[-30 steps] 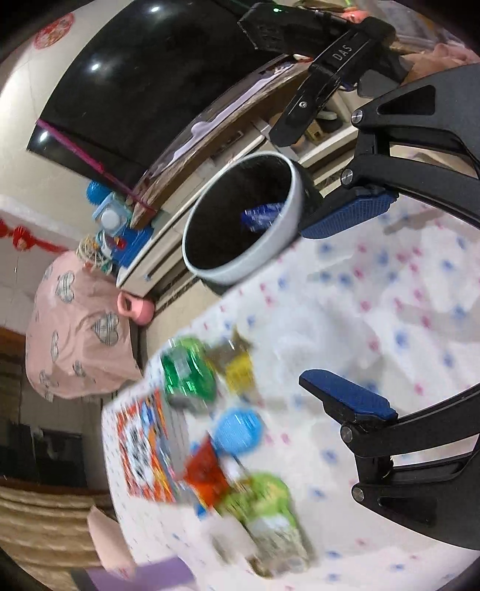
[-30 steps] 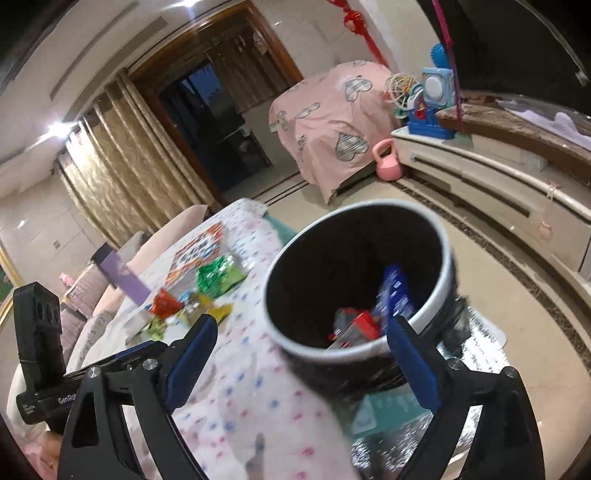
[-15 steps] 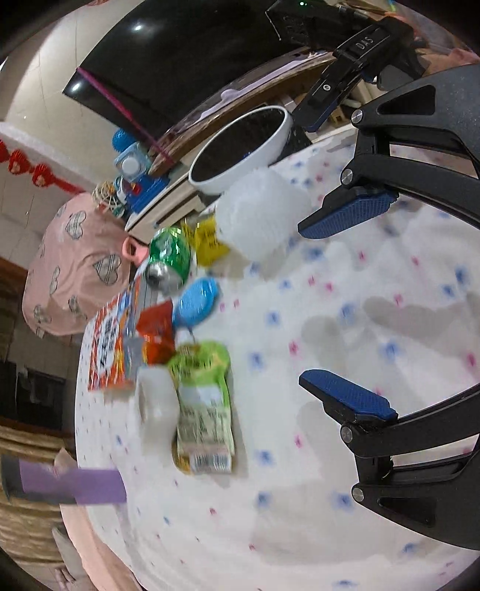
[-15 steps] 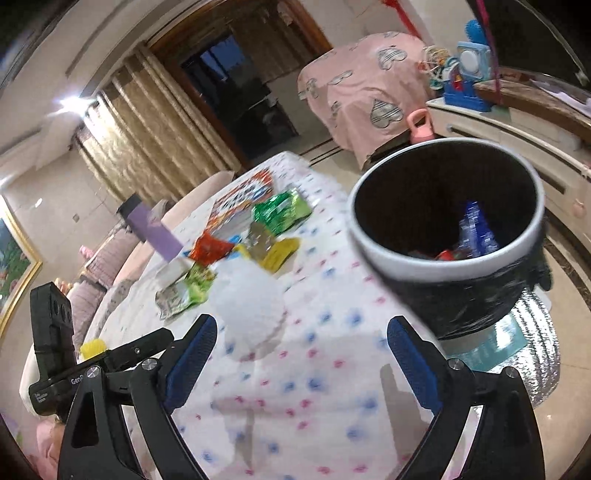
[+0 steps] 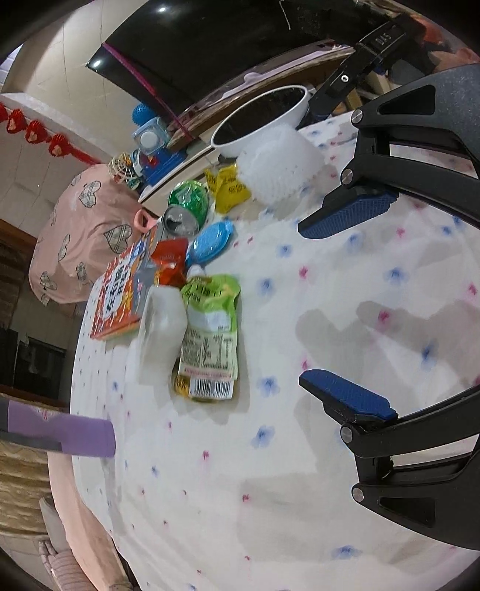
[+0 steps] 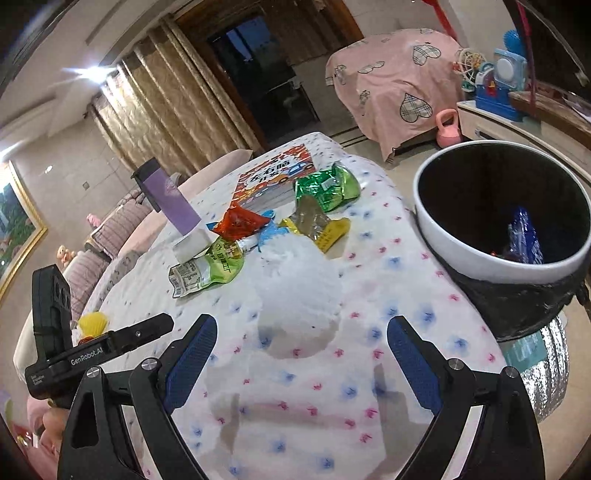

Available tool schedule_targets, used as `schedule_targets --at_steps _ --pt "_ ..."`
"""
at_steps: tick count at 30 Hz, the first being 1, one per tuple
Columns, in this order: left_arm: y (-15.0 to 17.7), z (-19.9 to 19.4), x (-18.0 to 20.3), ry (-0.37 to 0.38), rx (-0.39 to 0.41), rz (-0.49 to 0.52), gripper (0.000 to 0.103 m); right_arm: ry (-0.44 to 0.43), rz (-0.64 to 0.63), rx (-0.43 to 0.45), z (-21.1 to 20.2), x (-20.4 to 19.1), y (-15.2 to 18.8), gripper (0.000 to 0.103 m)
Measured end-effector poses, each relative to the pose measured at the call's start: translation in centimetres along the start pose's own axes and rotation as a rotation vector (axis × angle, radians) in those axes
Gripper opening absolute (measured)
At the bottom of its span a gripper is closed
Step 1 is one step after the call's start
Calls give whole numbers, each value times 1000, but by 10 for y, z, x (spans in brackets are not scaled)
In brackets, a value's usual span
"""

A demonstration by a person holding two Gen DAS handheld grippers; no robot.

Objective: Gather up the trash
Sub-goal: 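Move both tools back toward the trash on the bedspread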

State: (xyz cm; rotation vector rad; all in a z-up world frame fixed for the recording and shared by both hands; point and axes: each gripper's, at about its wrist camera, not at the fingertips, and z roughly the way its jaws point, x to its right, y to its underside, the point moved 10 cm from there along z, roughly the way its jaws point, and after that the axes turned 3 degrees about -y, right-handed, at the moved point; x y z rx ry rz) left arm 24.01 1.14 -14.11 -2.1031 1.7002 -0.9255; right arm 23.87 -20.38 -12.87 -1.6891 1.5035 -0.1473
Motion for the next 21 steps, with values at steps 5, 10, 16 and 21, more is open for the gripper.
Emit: schedule_targets --at_steps 5,10,16,21 --pt "-13 9 -19 -36 -3 30 75 -5 -17 -11 6 -4 0 95" --pt "-38 18 -40 -50 16 33 77 -11 -26 -19 16 -7 -4 95" --pt "-61 43 -55 20 17 -10 78 -18 -33 -18 29 -9 -10 95" --pt "-57 49 -37 70 8 28 78 -18 -32 -27 45 -6 -16 93"
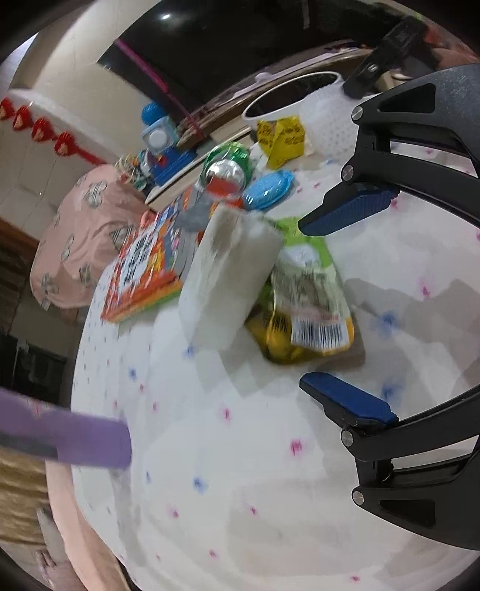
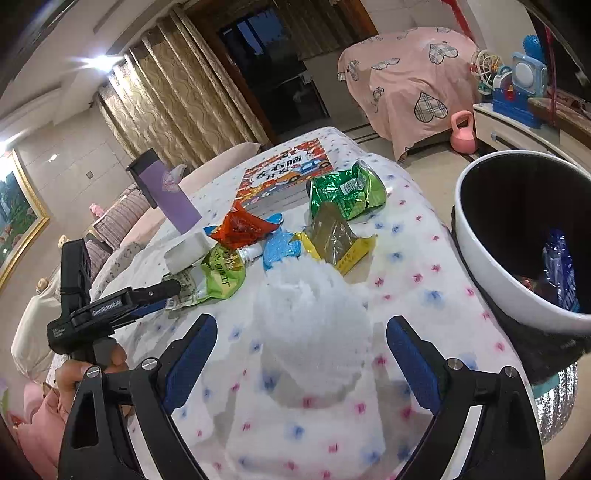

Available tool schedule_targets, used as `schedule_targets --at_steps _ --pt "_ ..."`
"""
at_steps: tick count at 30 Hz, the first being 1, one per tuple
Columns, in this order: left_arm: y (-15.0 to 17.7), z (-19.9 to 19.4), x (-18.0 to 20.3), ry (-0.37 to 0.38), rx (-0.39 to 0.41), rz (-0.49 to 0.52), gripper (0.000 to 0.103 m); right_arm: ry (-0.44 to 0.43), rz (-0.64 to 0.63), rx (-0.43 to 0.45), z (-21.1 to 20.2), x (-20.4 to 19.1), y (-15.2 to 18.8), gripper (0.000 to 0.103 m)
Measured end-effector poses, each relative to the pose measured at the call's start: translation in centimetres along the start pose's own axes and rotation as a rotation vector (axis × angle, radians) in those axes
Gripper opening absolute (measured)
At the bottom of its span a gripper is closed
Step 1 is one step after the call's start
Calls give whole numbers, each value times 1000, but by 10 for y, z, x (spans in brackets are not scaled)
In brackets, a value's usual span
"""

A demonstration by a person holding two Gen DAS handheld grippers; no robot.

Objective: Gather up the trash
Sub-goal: 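Move both tools back toward the trash on the bedspread, then grasp the white foam box with the left tool while the right grasps the white mesh net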

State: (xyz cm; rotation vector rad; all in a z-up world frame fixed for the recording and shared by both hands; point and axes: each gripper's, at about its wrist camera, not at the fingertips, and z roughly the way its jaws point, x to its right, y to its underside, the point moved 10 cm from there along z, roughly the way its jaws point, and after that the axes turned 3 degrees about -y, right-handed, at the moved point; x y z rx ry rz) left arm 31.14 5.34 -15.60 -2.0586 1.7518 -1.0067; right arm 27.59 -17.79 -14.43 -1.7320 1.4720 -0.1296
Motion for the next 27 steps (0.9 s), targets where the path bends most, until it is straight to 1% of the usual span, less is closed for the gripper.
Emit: schedule_targets --at_steps 1,2,3,4,5,6,7,8,10,11,12,13,15,17,19,20,22,23,26,27 --pt "1 -2 5 8 6 15 78 0 1 -3 3 1 -1 90" --pt "1 -3 11 19 12 32 78 -1 1 -8 5 1 -1 81" --pt "3 -5 18 36 16 51 78 -1 -1 -16 7 2 0 75" --pt "6 -7 25 58 12 67 78 3 -2 -22 8 3 0 63" --pt "8 -8 32 75 5 78 78 6 -3 -23 9 3 1 47" --pt "12 -11 39 94 -1 89 77 14 -6 -25 7 5 3 40" --pt "19 -14 50 123 -9 103 77 19 -10 -23 5 5 4 30" --pt "25 -17 59 145 -18 118 76 22 -13 -18 2 6 4 27" --pt "42 -23 78 197 -51 151 76 30 -18 -4 -7 8 6 24" --pt "55 -27 92 237 -80 176 76 34 -19 1 -11 10 7 24" --pt "63 -30 100 253 -90 198 75 36 -18 6 -16 12 8 23" --pt "69 -37 108 244 -76 231 75 41 -16 11 -21 15 9 23" --pt "67 -44 110 214 -51 254 75 48 -6 18 -29 22 11 23" --pt "58 -47 106 200 -41 225 75 55 4 18 -35 28 11 23" --pt "41 -48 92 133 -12 189 75 56 18 27 -41 32 10 23" --pt "37 -46 85 110 -8 179 75 56 21 32 -43 34 10 23" --pt "27 -39 71 69 -20 132 75 51 27 42 -46 34 8 23" --pt "22 -36 61 49 -26 92 75 47 29 43 -46 34 7 23" --pt "11 -28 44 34 -30 -1 76 42 30 40 -43 32 7 23" --pt "9 -26 44 31 -35 -9 79 40 29 38 -42 31 7 23"
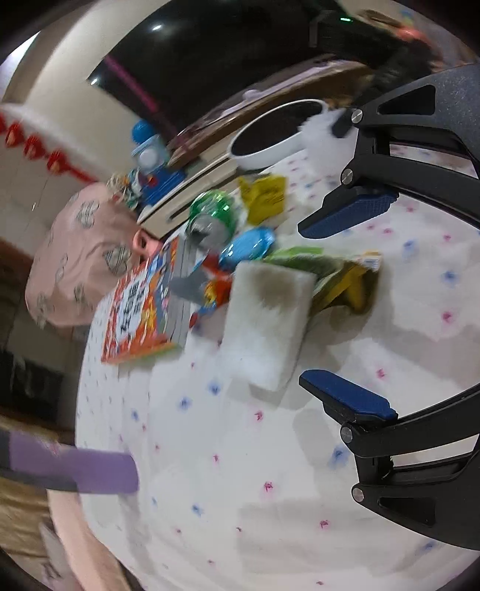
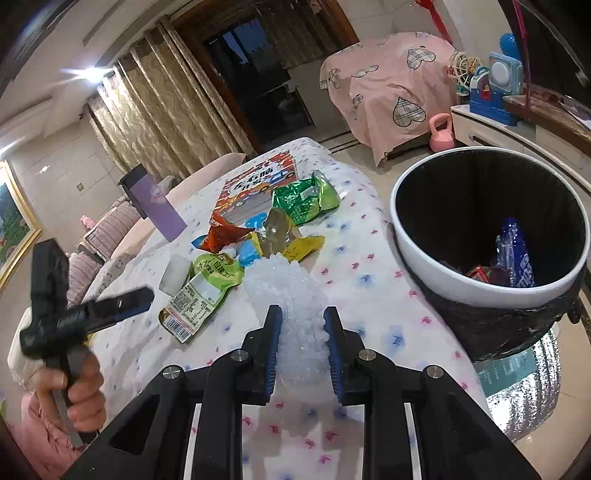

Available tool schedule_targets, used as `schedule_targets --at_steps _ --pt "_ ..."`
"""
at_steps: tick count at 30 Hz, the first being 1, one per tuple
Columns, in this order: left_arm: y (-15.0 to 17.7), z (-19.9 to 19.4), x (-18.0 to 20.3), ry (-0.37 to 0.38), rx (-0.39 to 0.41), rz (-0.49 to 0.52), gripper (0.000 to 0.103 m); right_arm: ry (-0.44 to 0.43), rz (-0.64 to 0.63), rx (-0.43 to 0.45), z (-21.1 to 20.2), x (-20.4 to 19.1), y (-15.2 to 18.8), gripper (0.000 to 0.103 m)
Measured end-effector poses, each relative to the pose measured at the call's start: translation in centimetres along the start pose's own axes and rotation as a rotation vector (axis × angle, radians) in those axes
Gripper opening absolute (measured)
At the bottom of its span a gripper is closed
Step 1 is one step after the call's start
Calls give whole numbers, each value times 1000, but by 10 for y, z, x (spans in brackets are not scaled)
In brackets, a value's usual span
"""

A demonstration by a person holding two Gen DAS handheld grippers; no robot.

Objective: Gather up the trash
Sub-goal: 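Grasp the white foam box with the left tool while the right grasps the white mesh net, then carry the foam box and mesh net over the trash bin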

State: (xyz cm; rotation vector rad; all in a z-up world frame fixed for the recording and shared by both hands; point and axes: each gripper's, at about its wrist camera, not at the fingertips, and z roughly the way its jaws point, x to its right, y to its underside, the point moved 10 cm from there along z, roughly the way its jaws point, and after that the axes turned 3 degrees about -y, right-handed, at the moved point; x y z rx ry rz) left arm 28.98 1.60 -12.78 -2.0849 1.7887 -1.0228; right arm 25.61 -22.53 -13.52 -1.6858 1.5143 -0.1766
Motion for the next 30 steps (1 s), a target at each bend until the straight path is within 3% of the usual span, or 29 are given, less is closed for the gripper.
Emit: schedule_targets --at_steps 3,7,9,13,15,21,30 --pt "-5 9 10 -50 11 57 87 -8 5 -11 5 -2 1 23" --pt "-7 25 10 -124 8 101 86 -13 -2 -16 10 -6 -1 23" --pt "-9 29 5 -145 11 102 63 -14 -5 -18 14 -7 -2 23" --pt "-12 23 2 -115 39 86 53 -17 -3 -21 16 -7 -2 23" --pt "-13 18 3 -110 52 89 40 -15 -3 -21 16 -7 -3 23" --pt "-14 -4 17 -95 99 101 31 -18 5 -7 10 -6 -4 23" --pt "-9 -33 63 -42 160 179 28 -17 12 41 -16 2 -10 23"
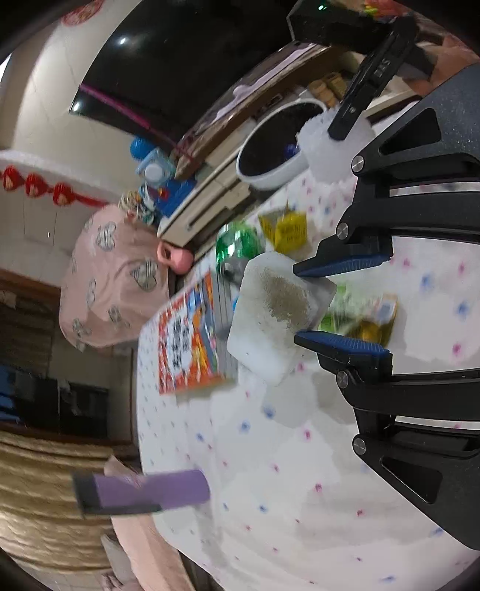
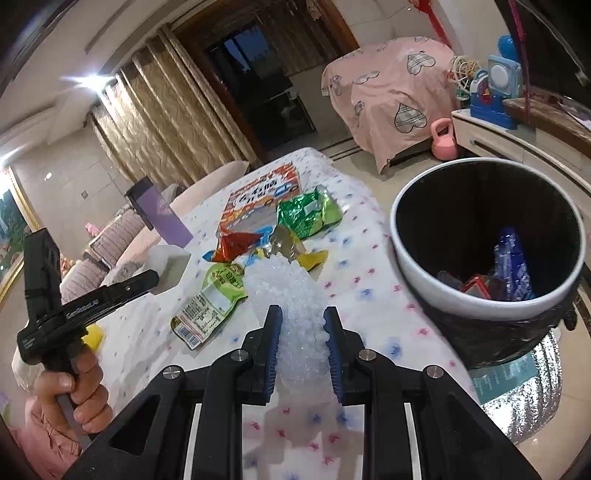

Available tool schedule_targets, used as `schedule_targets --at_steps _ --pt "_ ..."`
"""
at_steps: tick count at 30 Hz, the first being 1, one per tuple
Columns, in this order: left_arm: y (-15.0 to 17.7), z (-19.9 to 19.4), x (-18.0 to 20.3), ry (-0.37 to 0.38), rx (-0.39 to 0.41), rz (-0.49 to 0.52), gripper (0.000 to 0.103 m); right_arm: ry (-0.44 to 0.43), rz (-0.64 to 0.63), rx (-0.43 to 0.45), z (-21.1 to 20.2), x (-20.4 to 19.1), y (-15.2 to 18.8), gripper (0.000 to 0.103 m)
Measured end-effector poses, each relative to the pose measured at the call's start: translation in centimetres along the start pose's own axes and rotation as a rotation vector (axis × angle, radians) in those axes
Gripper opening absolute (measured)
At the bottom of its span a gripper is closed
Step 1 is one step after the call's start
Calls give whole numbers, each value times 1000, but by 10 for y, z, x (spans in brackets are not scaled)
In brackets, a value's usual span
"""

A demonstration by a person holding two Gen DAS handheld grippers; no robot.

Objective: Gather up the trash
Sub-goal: 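Carry the foam box and mesh net over the trash bin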

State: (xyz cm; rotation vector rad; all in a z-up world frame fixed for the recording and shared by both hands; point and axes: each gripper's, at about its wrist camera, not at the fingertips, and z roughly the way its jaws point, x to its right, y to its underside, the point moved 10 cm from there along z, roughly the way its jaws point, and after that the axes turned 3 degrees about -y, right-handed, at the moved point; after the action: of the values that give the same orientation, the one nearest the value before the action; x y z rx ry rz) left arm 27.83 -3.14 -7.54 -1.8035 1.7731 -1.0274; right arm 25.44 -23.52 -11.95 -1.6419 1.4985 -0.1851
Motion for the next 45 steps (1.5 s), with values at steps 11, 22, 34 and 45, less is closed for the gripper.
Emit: schedule_targets --at_steps 11,22,34,45 --pt "14 -1 86 123 -30 103 28 50 28 66 -41 32 -13 23" --pt "22 12 154 192 -58 197 28 112 73 134 -77 75 -32 23" --pt "19 38 209 233 -82 290 28 160 90 148 -83 112 -52 23" --pt "13 69 241 251 -122 333 29 189 80 138 -74 135 -78 23"
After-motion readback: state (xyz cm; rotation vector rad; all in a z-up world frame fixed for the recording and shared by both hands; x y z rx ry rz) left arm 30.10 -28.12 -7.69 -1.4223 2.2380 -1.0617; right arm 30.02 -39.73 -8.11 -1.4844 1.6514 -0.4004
